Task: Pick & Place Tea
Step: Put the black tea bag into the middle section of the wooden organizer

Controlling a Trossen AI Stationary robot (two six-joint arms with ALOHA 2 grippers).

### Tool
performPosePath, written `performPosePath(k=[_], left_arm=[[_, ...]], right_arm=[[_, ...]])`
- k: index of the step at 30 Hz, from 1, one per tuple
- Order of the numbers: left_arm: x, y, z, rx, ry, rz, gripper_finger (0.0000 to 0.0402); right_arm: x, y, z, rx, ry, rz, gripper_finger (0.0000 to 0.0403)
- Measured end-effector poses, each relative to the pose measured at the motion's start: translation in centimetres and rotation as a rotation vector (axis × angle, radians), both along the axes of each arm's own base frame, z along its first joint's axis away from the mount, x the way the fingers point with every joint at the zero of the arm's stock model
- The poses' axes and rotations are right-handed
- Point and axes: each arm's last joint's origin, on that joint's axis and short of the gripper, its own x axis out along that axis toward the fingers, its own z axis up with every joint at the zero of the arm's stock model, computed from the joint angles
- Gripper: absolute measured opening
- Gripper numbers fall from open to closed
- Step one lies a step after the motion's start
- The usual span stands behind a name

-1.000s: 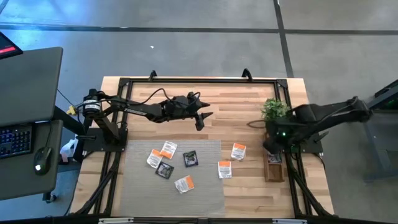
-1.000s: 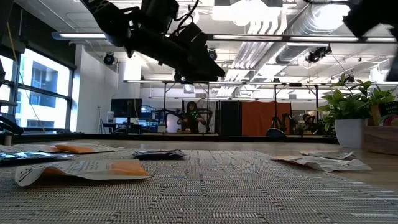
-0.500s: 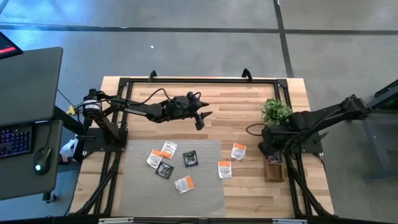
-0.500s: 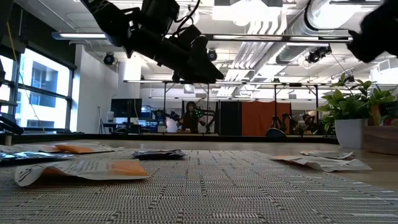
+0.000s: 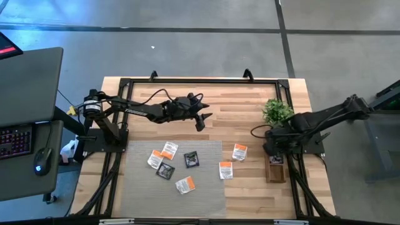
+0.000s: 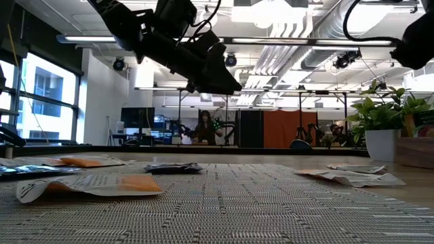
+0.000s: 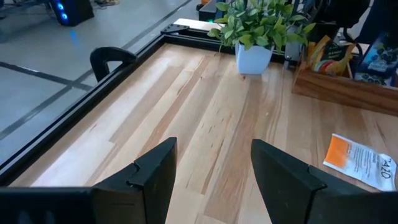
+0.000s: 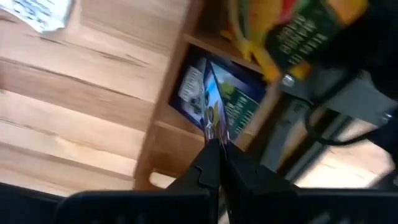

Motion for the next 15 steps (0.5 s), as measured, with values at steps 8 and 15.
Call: performPosePath(k=[8,15], left_arm=[[-0.02,0.00,-0.06,-0.001,0.006,0.000,0.0205],[-0.05,0.00,-0.14,-0.003,0.015,-0.001,0.0205]], right_arm=[[0.33,0.02,-0.47,-0.030,0.018,-0.029,0.0005],[0.46,0.03,-0.52,-0.038,0.019,-0.056,0.0052]])
